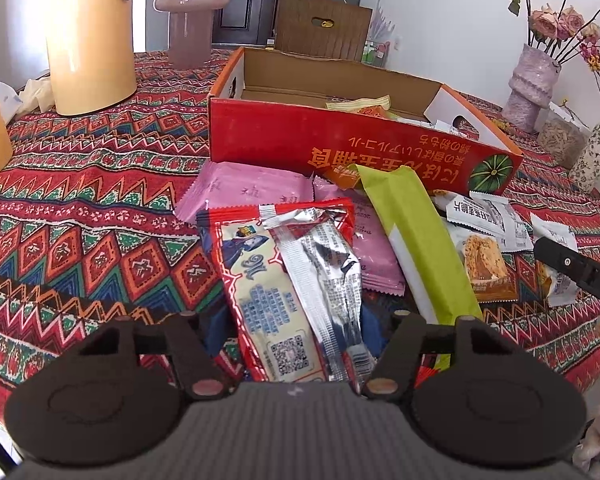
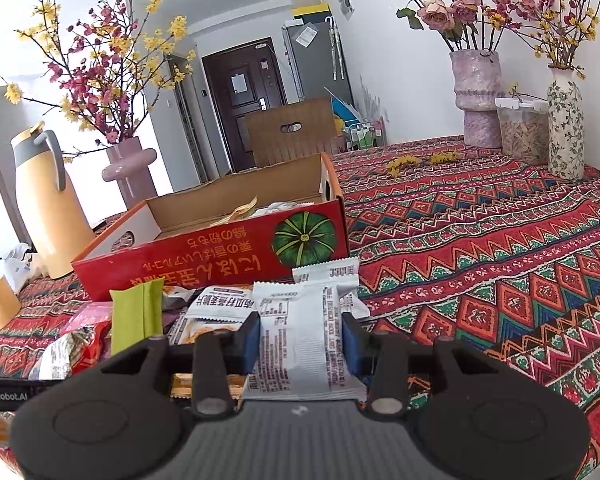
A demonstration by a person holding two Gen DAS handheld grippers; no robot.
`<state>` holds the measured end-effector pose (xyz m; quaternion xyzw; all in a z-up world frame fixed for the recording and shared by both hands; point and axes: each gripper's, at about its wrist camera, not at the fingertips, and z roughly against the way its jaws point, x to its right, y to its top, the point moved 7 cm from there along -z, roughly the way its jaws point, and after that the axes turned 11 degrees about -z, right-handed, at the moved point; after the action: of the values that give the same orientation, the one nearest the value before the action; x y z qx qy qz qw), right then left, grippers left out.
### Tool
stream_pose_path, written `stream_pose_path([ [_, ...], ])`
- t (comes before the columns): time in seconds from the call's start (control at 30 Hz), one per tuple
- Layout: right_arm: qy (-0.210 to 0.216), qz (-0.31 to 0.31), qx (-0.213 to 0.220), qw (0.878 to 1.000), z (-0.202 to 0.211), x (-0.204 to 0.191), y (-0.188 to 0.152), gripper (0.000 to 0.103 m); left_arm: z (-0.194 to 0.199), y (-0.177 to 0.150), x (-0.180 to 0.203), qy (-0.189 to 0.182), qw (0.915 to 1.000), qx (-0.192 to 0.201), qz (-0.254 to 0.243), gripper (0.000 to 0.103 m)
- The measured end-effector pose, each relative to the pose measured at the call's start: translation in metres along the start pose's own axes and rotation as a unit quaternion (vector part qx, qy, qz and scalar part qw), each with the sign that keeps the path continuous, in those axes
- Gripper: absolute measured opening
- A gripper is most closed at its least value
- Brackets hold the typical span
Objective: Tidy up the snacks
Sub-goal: 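Carry both held snacks up and over the open box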
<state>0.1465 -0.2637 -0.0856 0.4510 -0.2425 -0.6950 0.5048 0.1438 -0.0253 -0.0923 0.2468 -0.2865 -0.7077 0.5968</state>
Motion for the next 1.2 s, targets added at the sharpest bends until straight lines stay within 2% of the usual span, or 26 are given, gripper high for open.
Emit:
stream_pose_path([
  [0.6,0.008,0.011,0.009,1.0,0.008,-0.011,0.006,0.041,0.023,0.012,-0.002,0.0,0.999,0.042,-0.016,0.063],
  [1.2,0.014,0.024,0.02,0.999,-0.008,-0.03,0.028,0.041,0.034,0.052,-0.002,0.0,0.9958,0.087,-0.03,0.063],
])
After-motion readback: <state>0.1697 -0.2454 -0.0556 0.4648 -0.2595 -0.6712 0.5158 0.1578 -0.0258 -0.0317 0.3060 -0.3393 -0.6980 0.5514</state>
